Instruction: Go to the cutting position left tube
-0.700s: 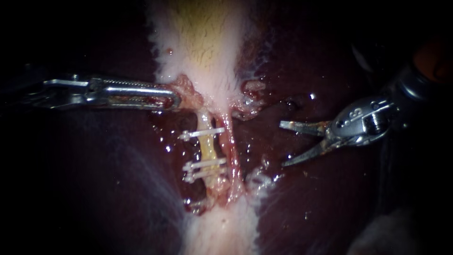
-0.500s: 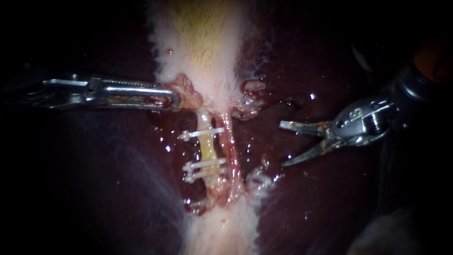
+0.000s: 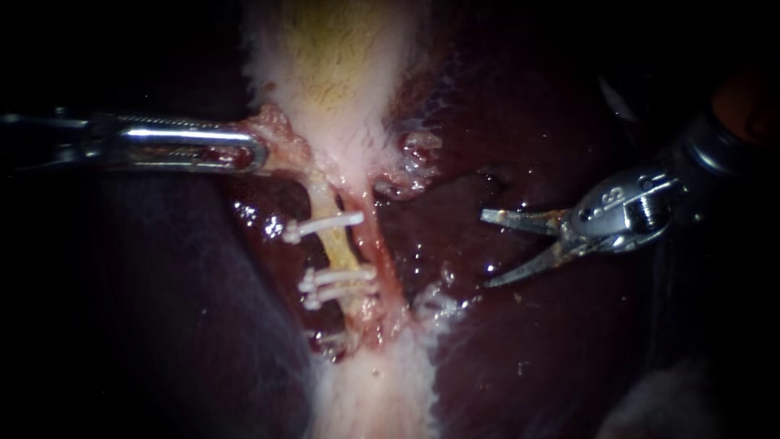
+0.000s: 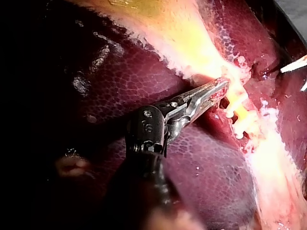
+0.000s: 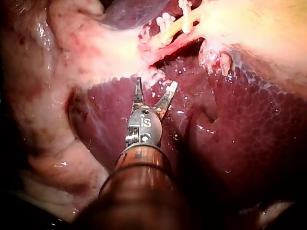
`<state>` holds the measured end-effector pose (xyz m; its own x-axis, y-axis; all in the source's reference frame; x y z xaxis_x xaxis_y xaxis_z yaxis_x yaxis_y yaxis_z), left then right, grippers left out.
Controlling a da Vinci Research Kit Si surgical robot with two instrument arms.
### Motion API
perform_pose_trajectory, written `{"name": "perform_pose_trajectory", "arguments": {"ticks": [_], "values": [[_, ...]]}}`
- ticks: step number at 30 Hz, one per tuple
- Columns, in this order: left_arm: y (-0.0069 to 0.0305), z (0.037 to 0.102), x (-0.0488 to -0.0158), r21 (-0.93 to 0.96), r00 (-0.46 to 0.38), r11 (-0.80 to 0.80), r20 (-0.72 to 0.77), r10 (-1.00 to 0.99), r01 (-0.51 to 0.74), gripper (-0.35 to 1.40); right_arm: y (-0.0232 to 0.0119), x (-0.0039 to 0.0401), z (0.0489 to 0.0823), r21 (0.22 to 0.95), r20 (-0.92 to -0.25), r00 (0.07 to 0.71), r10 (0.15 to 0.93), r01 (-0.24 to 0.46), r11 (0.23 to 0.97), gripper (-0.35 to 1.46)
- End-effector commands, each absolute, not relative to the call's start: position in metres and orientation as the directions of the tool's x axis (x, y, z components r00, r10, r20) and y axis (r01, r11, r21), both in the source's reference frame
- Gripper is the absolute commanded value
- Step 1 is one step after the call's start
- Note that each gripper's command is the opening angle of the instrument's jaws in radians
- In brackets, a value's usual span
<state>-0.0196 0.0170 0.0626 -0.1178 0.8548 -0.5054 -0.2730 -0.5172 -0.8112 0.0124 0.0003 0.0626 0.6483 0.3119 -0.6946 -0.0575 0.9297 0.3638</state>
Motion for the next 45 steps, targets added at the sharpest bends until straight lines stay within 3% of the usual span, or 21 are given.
{"name": "perform_pose_trajectory", "arguments": {"ticks": [1, 7, 16, 35, 45], "values": [[0.017, 0.0628, -0.0197, -0.81, -0.118, -0.519, -0.507, 0.854, -0.274, -0.35, 0.0002, 0.0128, 0.0628, 0.369, -0.694, 0.649, 0.313, -0.052, 0.928, 1.45], [0.0167, 0.063, -0.02, -0.808, -0.117, -0.52, -0.509, 0.853, -0.276, -0.35, -0.0015, 0.0157, 0.0639, 0.404, -0.708, 0.639, 0.3, 0.018, 0.915, 1.45], [0.0165, 0.0632, -0.0203, -0.807, -0.117, -0.521, -0.51, 0.852, -0.277, -0.35, -0.0033, 0.0198, 0.0658, 0.438, -0.707, 0.636, 0.309, 0.051, 0.898, 1.45], [0.0164, 0.063, -0.0204, -0.807, -0.117, -0.522, -0.51, 0.852, -0.277, -0.35, -0.0038, 0.0233, 0.0709, 0.499, -0.683, 0.639, 0.355, 0.053, 0.865, 1.43], [0.0163, 0.063, -0.0204, -0.807, -0.117, -0.522, -0.511, 0.852, -0.277, -0.35, -0.0034, 0.0251, 0.0731, 0.497, -0.679, 0.641, 0.359, 0.042, 0.867, 1.43]]}}
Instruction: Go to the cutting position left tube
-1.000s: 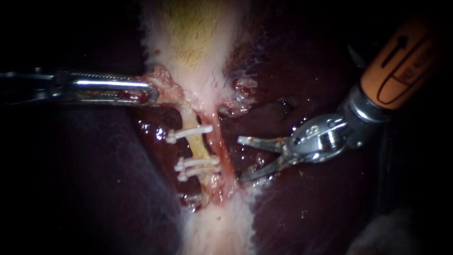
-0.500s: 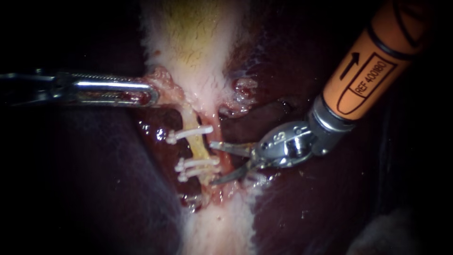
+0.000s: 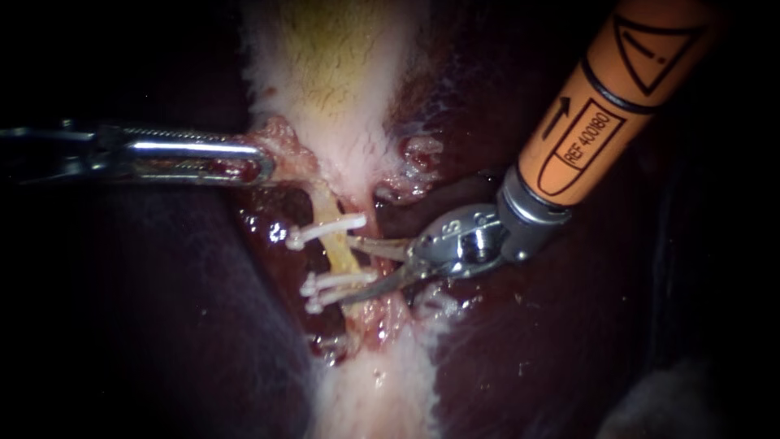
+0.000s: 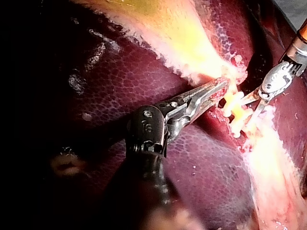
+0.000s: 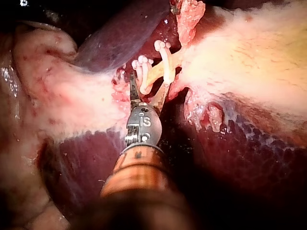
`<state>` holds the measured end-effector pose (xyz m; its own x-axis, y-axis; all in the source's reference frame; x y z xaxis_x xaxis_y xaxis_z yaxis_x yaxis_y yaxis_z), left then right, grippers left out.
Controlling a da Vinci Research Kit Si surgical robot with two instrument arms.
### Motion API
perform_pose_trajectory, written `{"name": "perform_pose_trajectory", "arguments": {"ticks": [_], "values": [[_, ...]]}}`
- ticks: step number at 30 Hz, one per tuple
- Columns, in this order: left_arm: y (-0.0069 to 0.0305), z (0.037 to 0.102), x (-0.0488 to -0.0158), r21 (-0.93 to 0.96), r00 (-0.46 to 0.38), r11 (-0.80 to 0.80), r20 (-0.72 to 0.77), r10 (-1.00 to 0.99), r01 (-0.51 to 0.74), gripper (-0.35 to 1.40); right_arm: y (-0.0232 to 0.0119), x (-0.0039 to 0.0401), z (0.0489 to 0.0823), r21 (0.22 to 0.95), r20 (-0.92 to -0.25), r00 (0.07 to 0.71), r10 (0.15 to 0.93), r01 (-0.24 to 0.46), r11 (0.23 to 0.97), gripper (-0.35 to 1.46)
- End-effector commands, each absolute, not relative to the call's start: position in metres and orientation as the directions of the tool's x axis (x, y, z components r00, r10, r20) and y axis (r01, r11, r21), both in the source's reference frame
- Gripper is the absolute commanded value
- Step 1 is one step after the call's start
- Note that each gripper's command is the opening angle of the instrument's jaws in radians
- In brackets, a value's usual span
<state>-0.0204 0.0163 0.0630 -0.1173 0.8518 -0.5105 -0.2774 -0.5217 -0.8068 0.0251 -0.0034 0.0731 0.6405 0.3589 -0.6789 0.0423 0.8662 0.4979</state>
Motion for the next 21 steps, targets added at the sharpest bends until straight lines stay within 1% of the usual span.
{"name": "perform_pose_trajectory", "arguments": {"ticks": [1, 4, 8, 10, 16, 21], "values": [[0.0163, 0.063, -0.0204, -0.807, -0.117, -0.522, -0.511, 0.852, -0.278, -0.35, -0.0033, 0.0253, 0.0732, 0.497, -0.68, 0.639, 0.36, 0.041, 0.867, 1.43], [0.0163, 0.063, -0.0205, -0.806, -0.116, -0.522, -0.511, 0.852, -0.28, -0.35, -0.0032, 0.0256, 0.0733, 0.513, -0.686, 0.621, 0.378, 0.044, 0.858, 1.43], [0.0163, 0.0631, -0.0205, -0.806, -0.116, -0.522, -0.511, 0.852, -0.28, -0.35, -0.0033, 0.0261, 0.0729, 0.575, -0.704, 0.566, 0.429, 0.1, 0.812, 1.43], [0.0163, 0.063, -0.0205, -0.806, -0.116, -0.522, -0.511, 0.852, -0.28, -0.35, -0.0036, 0.0263, 0.0726, 0.59, -0.708, 0.555, 0.436, 0.127, 0.797, 1.41], [0.0163, 0.0631, -0.0205, -0.806, -0.116, -0.522, -0.511, 0.852, -0.28, -0.35, -0.0047, 0.0271, 0.0712, 0.595, -0.731, 0.526, 0.434, 0.182, 0.783, 1.38], [0.0164, 0.0631, -0.0205, -0.806, -0.116, -0.522, -0.511, 0.852, -0.28, -0.35, -0.0049, 0.0281, 0.0705, 0.601, -0.74, 0.505, 0.445, 0.198, 0.775, 1.38]]}}
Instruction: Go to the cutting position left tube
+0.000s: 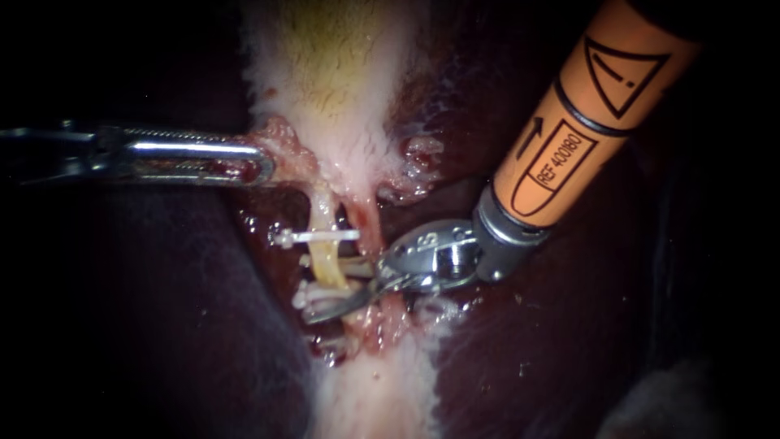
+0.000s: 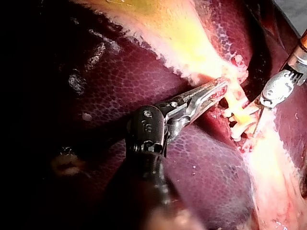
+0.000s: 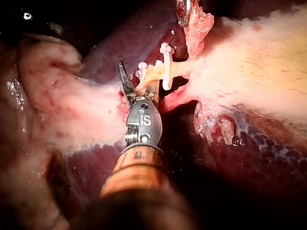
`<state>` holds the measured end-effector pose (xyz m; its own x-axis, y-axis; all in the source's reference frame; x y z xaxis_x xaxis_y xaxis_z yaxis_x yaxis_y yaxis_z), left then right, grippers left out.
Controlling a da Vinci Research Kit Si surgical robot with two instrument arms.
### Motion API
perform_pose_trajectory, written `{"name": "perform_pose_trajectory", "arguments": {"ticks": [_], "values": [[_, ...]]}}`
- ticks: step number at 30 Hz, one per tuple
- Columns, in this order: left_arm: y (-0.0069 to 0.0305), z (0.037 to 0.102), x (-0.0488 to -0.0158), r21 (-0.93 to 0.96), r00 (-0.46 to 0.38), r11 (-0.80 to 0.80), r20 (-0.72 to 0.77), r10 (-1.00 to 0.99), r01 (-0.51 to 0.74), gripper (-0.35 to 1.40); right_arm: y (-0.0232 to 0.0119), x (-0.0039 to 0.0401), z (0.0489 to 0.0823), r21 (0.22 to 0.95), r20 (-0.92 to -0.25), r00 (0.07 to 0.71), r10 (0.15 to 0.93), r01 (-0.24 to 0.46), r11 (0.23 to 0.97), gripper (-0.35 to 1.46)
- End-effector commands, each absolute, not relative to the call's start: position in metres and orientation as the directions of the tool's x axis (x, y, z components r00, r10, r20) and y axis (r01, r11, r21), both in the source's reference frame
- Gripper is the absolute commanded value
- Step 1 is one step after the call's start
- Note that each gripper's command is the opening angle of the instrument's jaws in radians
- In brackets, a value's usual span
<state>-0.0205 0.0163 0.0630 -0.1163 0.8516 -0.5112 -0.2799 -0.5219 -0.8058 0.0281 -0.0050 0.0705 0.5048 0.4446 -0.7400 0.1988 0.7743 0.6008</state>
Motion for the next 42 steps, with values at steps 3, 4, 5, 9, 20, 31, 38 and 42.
{"name": "perform_pose_trajectory", "arguments": {"ticks": [3, 4, 5, 9, 20, 31, 38, 42], "values": [[0.0164, 0.0631, -0.0205, -0.806, -0.116, -0.522, -0.511, 0.852, -0.28, -0.35, -0.0049, 0.029, 0.0705, 0.605, -0.74, 0.494, 0.456, 0.195, 0.772, 1.38], [0.0164, 0.0631, -0.0205, -0.806, -0.116, -0.522, -0.511, 0.852, -0.28, -0.35, -0.0049, 0.0292, 0.0705, 0.606, -0.741, 0.491, 0.458, 0.194, 0.772, 1.38], [0.0164, 0.0631, -0.0205, -0.806, -0.116, -0.522, -0.511, 0.852, -0.28, -0.35, -0.0048, 0.0295, 0.0705, 0.606, -0.741, 0.491, 0.458, 0.193, 0.772, 1.38], [0.0164, 0.0631, -0.0206, -0.806, -0.116, -0.522, -0.511, 0.852, -0.28, -0.35, -0.0047, 0.0304, 0.0706, 0.615, -0.739, 0.476, 0.477, 0.187, 0.766, 1.38], [0.0164, 0.0632, -0.0207, -0.806, -0.116, -0.522, -0.511, 0.852, -0.281, -0.35, -0.0043, 0.0326, 0.0711, 0.628, -0.73, 0.466, 0.5, 0.169, 0.759, 1.36], [0.0165, 0.0633, -0.0206, -0.806, -0.116, -0.522, -0.511, 0.852, -0.28, -0.35, -0.0045, 0.0329, 0.0702, 0.639, -0.732, 0.438, 0.522, 0.175, 0.749, 1.38], [0.0166, 0.0635, -0.0204, -0.806, -0.117, -0.522, -0.511, 0.852, -0.279, -0.35, -0.0051, 0.0327, 0.0679, 0.646, -0.737, 0.417, 0.532, 0.201, 0.737, 1.4], [0.0167, 0.0636, -0.0203, -0.806, -0.117, -0.522, -0.511, 0.852, -0.278, -0.35, -0.0051, 0.0324, 0.0667, 0.647, -0.741, 0.414, 0.529, 0.225, 0.729, 1.4]]}}
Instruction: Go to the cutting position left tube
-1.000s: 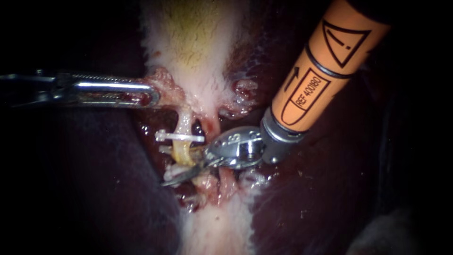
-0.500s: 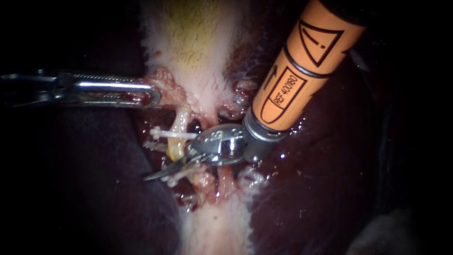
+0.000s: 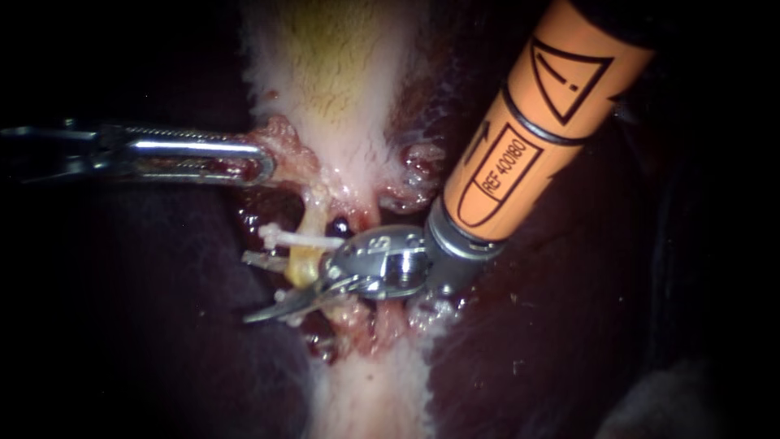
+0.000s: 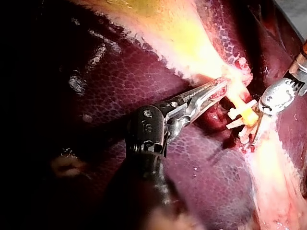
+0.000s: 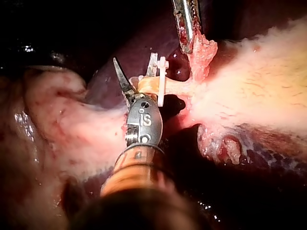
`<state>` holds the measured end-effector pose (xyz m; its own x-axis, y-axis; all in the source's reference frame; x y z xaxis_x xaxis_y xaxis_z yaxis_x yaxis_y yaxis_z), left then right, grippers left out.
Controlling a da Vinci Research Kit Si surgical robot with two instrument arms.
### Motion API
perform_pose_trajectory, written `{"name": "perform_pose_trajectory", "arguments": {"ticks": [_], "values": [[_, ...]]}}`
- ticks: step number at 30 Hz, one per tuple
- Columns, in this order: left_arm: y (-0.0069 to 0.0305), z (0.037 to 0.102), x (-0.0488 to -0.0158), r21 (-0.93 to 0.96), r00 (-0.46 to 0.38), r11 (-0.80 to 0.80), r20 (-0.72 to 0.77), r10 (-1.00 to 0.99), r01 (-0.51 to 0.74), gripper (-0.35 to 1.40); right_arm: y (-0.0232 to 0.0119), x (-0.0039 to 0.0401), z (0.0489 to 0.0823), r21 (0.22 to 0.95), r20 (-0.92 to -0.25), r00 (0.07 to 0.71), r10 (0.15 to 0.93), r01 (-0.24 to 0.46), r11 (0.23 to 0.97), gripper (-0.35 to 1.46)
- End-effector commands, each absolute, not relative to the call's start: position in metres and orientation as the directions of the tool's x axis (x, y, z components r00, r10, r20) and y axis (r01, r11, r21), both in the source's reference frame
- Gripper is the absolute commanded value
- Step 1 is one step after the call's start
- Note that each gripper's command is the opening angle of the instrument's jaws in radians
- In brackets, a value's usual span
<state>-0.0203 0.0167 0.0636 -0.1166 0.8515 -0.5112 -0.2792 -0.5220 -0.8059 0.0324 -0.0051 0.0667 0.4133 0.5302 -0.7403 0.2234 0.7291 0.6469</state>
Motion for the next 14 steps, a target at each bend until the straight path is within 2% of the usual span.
{"name": "perform_pose_trajectory", "arguments": {"ticks": [1, 14], "values": [[0.0167, 0.0637, -0.0203, -0.806, -0.117, -0.522, -0.511, 0.851, -0.278, -0.35, -0.005, 0.0323, 0.0666, 0.651, -0.738, 0.413, 0.534, 0.228, 0.724, 1.4], [0.0168, 0.0638, -0.0202, -0.806, -0.117, -0.522, -0.511, 0.851, -0.277, -0.35, -0.0048, 0.0321, 0.0664, 0.655, -0.736, 0.416, 0.535, 0.237, 0.717, 1.38]]}}
